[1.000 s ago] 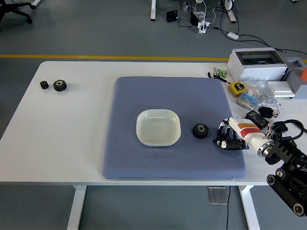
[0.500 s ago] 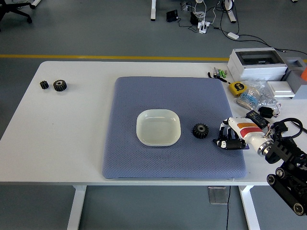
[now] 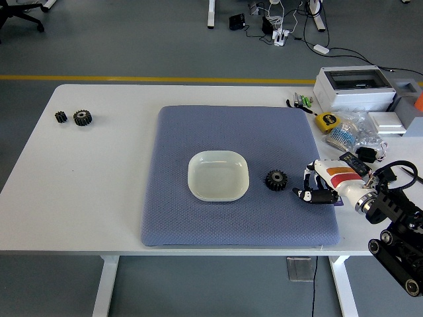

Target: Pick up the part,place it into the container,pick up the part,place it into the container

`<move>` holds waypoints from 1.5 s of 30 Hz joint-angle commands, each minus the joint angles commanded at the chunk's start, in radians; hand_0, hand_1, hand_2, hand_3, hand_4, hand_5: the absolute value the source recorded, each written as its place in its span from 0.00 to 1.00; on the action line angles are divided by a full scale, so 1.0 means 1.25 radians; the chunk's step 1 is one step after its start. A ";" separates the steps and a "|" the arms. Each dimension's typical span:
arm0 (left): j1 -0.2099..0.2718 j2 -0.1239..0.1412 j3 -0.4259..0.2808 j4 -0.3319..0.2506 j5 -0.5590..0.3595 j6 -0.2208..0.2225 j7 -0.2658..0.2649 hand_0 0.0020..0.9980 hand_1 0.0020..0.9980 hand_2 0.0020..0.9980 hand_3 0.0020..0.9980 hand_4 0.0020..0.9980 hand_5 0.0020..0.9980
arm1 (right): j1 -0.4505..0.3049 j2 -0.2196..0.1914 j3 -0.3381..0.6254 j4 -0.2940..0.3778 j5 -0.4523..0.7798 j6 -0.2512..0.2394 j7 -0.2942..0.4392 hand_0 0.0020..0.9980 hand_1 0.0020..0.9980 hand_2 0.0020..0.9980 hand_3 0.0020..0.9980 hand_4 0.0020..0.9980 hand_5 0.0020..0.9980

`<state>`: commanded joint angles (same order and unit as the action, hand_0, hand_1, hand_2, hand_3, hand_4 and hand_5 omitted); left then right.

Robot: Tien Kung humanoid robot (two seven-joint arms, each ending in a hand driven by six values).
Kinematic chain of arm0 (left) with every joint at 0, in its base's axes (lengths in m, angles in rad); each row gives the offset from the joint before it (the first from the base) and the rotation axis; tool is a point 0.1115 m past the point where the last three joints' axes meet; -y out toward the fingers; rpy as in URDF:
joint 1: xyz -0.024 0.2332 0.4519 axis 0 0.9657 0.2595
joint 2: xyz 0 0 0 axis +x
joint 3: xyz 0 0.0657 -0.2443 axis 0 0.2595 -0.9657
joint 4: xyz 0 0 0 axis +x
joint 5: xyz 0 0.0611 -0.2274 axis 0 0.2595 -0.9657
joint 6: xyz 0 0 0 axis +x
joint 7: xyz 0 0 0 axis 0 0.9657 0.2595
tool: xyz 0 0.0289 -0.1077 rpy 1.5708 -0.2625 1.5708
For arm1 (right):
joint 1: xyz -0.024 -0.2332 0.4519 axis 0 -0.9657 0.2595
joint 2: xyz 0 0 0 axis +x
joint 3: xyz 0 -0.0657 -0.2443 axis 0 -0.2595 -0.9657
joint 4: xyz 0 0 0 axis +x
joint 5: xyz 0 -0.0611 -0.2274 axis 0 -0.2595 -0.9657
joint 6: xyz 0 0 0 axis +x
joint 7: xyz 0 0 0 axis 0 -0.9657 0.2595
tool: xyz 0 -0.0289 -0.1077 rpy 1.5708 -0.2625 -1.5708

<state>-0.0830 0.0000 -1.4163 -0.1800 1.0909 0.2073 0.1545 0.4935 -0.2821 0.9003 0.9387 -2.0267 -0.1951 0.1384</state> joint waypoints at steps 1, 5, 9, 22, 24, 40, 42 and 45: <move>0.000 0.000 0.000 0.000 0.001 0.000 0.000 0.72 0.73 0.78 0.61 0.71 0.56 | 0.000 0.000 0.000 0.001 0.000 0.000 0.000 0.00 0.03 0.12 0.18 0.75 0.44; -0.001 0.000 -0.001 0.000 0.001 0.000 0.000 0.72 0.73 0.78 0.61 0.71 0.56 | 0.002 -0.001 0.000 0.008 0.002 0.001 0.000 0.00 0.04 0.13 0.18 0.75 0.45; -0.001 0.000 0.000 0.000 0.002 0.001 0.000 0.72 0.73 0.78 0.61 0.71 0.56 | -0.002 -0.005 0.010 0.030 -0.002 -0.009 -0.004 0.00 0.04 0.14 0.22 0.78 0.44; 0.001 0.000 -0.004 0.000 0.009 0.000 -0.001 0.71 0.72 0.78 0.61 0.71 0.56 | -0.037 -0.091 0.067 0.245 -0.011 0.104 -0.054 0.35 0.54 0.65 0.75 1.00 0.43; 0.001 0.000 -0.006 0.000 0.010 0.000 -0.001 0.71 0.72 0.78 0.61 0.71 0.56 | -0.042 -0.115 0.067 0.272 -0.044 0.156 -0.047 0.35 0.54 0.65 0.75 1.00 0.43; -0.001 0.000 -0.008 0.000 0.013 0.001 -0.001 0.71 0.73 0.78 0.61 0.71 0.56 | -0.005 -0.154 -0.034 0.252 -0.193 0.143 -0.011 0.25 0.47 0.60 0.53 1.00 0.14; -0.002 0.000 -0.008 0.000 0.013 0.001 -0.001 0.71 0.73 0.78 0.61 0.71 0.56 | -0.001 -0.152 -0.037 0.240 -0.186 0.134 -0.008 0.25 0.47 0.60 0.53 1.00 0.14; -0.002 0.000 -0.008 0.000 0.014 0.001 0.000 0.71 0.72 0.78 0.61 0.71 0.56 | 0.007 -0.147 -0.044 0.220 -0.172 0.125 -0.004 0.28 0.48 0.55 0.52 0.96 0.10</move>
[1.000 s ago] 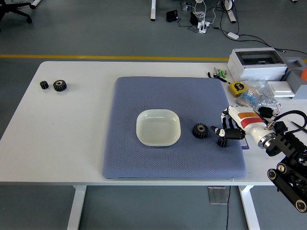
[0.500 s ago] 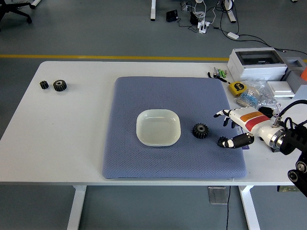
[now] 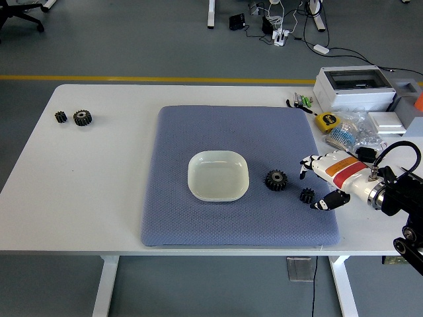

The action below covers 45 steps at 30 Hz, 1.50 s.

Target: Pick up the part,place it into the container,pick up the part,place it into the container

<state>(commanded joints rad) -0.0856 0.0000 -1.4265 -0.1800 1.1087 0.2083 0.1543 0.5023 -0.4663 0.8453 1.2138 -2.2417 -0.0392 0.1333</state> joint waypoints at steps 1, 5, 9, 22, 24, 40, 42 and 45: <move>0.000 0.000 0.000 0.000 0.001 0.000 0.000 0.71 0.72 0.78 0.61 0.71 0.56 | 0.004 0.002 -0.003 -0.009 0.005 -0.003 0.002 0.28 0.48 0.55 0.52 0.96 0.10; -0.001 0.000 0.001 0.000 0.001 0.000 0.001 0.71 0.72 0.78 0.61 0.71 0.56 | 0.016 0.014 -0.011 -0.044 0.015 0.003 0.002 0.28 0.48 0.55 0.52 0.96 0.10; -0.001 0.000 0.001 0.000 0.001 0.000 0.002 0.71 0.72 0.78 0.61 0.71 0.56 | 0.018 0.023 -0.013 -0.059 0.028 0.005 0.000 0.33 0.48 0.55 0.52 0.94 0.10; -0.004 0.000 -0.003 0.000 0.009 -0.001 0.003 0.71 0.72 0.78 0.61 0.71 0.56 | 0.025 0.043 -0.023 -0.096 0.046 -0.001 -0.001 0.37 0.48 0.53 0.52 0.89 0.08; -0.004 0.000 -0.003 0.000 0.009 -0.001 0.004 0.71 0.72 0.78 0.61 0.71 0.56 | 0.026 0.045 -0.024 -0.101 0.048 -0.004 -0.001 0.37 0.47 0.51 0.51 0.86 0.07; -0.003 0.000 -0.006 0.000 0.015 -0.001 0.005 0.71 0.72 0.78 0.61 0.71 0.56 | 0.025 0.061 -0.030 -0.126 0.053 -0.021 -0.002 0.36 0.45 0.49 0.50 0.83 0.06; -0.004 0.000 -0.007 0.000 0.016 -0.001 0.005 0.71 0.72 0.78 0.61 0.71 0.56 | 0.024 0.061 -0.031 -0.127 0.052 -0.021 -0.002 0.35 0.44 0.48 0.50 0.82 0.05; -0.004 0.000 -0.009 0.000 0.019 -0.001 0.005 0.71 0.72 0.78 0.61 0.71 0.56 | 0.024 0.061 -0.032 -0.127 0.051 -0.022 -0.001 0.35 0.44 0.48 0.50 0.82 0.05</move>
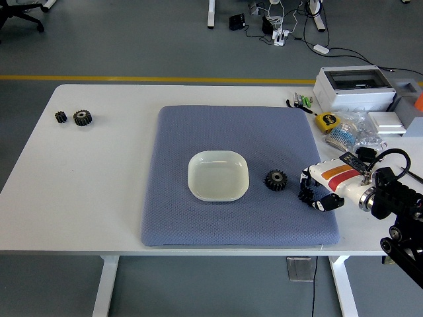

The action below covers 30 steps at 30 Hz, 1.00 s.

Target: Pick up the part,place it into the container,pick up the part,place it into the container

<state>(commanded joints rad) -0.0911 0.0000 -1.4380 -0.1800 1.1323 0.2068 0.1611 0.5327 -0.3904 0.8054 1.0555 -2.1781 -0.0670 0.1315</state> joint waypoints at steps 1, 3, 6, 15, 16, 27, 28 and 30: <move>0.000 0.000 -0.001 0.000 0.001 0.000 0.000 0.71 0.72 0.78 0.61 0.71 0.56 | 0.000 0.000 0.000 0.000 0.000 -0.002 0.000 0.35 0.44 0.48 0.50 0.82 0.05; 0.000 0.000 -0.001 0.000 0.002 0.000 0.000 0.71 0.72 0.78 0.61 0.71 0.55 | 0.001 0.000 0.001 0.001 0.002 -0.006 0.001 0.28 0.41 0.46 0.51 0.94 0.00; 0.000 0.000 0.000 0.000 0.001 0.000 0.001 0.71 0.72 0.78 0.61 0.71 0.55 | 0.003 0.001 0.001 0.000 0.005 -0.008 0.001 0.28 0.41 0.46 0.51 0.94 0.00; 0.000 0.000 -0.001 0.000 0.002 0.000 0.001 0.71 0.72 0.78 0.61 0.71 0.55 | 0.002 0.001 0.002 -0.007 0.012 -0.007 0.004 0.27 0.39 0.45 0.51 0.96 0.00; 0.000 0.000 -0.001 0.000 0.002 0.000 0.001 0.71 0.72 0.78 0.61 0.71 0.55 | 0.002 0.001 0.002 -0.007 0.012 -0.006 0.004 0.27 0.39 0.45 0.51 0.96 0.00; 0.000 0.000 0.001 0.000 0.003 -0.001 0.002 0.71 0.72 0.78 0.61 0.70 0.55 | 0.002 0.003 0.001 -0.010 0.008 0.000 0.006 0.25 0.36 0.42 0.49 0.96 0.00; 0.000 0.000 0.001 0.000 0.003 -0.001 0.002 0.71 0.72 0.78 0.61 0.70 0.55 | 0.002 0.003 0.001 -0.010 0.009 0.000 0.006 0.25 0.36 0.42 0.49 0.96 0.00; -0.001 0.000 0.000 0.000 0.005 -0.001 0.002 0.71 0.72 0.78 0.61 0.70 0.55 | 0.003 0.003 0.001 -0.010 0.007 -0.001 0.005 0.25 0.36 0.42 0.49 0.96 0.00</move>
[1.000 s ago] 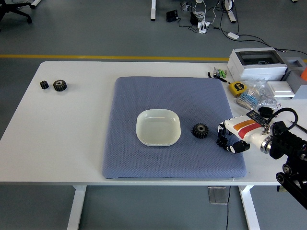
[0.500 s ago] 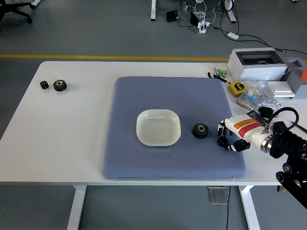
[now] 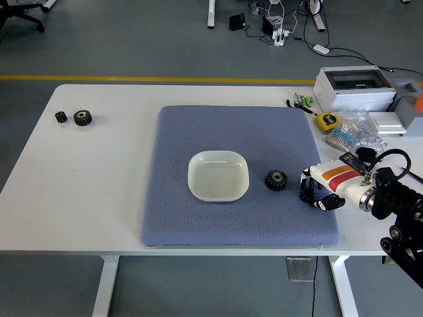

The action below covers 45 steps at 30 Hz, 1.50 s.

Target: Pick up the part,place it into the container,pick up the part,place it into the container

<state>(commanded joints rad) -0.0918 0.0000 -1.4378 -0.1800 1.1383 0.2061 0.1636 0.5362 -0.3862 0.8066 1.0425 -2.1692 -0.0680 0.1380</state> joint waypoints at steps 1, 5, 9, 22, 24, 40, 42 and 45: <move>0.000 0.000 0.000 0.000 0.000 0.000 0.000 0.71 0.72 0.78 0.61 0.70 0.55 | 0.000 0.000 0.000 0.000 0.000 0.000 0.000 0.25 0.36 0.42 0.49 0.96 0.00; 0.000 0.000 -0.002 0.000 0.001 0.000 0.000 0.71 0.72 0.77 0.61 0.70 0.55 | 0.000 0.000 0.000 0.000 -0.002 -0.001 0.002 0.22 0.35 0.41 0.50 0.93 0.00; 0.000 0.000 -0.002 0.000 0.003 0.000 0.000 0.71 0.72 0.77 0.61 0.70 0.55 | 0.000 0.000 -0.001 0.002 -0.002 0.001 0.003 0.21 0.34 0.41 0.50 0.91 0.00; 0.000 0.000 -0.008 0.000 0.011 -0.001 0.001 0.71 0.72 0.77 0.61 0.70 0.56 | -0.001 -0.002 -0.002 0.010 0.001 0.013 0.006 0.16 0.29 0.37 0.49 0.85 0.00; 0.000 0.000 -0.007 0.000 0.011 -0.001 0.001 0.71 0.72 0.77 0.61 0.70 0.56 | 0.000 -0.002 -0.003 0.010 -0.004 0.016 0.004 0.16 0.29 0.37 0.49 0.85 0.00; -0.001 0.000 -0.010 0.000 0.018 -0.002 0.001 0.71 0.72 0.77 0.61 0.70 0.56 | 0.000 -0.003 -0.004 0.010 -0.004 0.038 -0.002 0.04 0.17 0.28 0.45 0.72 0.09; -0.001 0.000 -0.011 0.000 0.019 -0.002 0.001 0.71 0.72 0.77 0.61 0.70 0.56 | -0.001 -0.003 -0.004 0.010 -0.002 0.038 -0.003 0.04 0.17 0.28 0.45 0.72 0.09; -0.001 0.000 -0.012 0.000 0.020 -0.002 0.001 0.71 0.72 0.77 0.61 0.70 0.56 | -0.001 -0.003 -0.002 0.010 0.000 0.034 -0.003 0.05 0.16 0.28 0.45 0.73 0.08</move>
<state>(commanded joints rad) -0.0932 0.0000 -1.4526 -0.1800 1.1635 0.2041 0.1647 0.5350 -0.3899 0.8042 1.0556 -2.1698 -0.0254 0.1340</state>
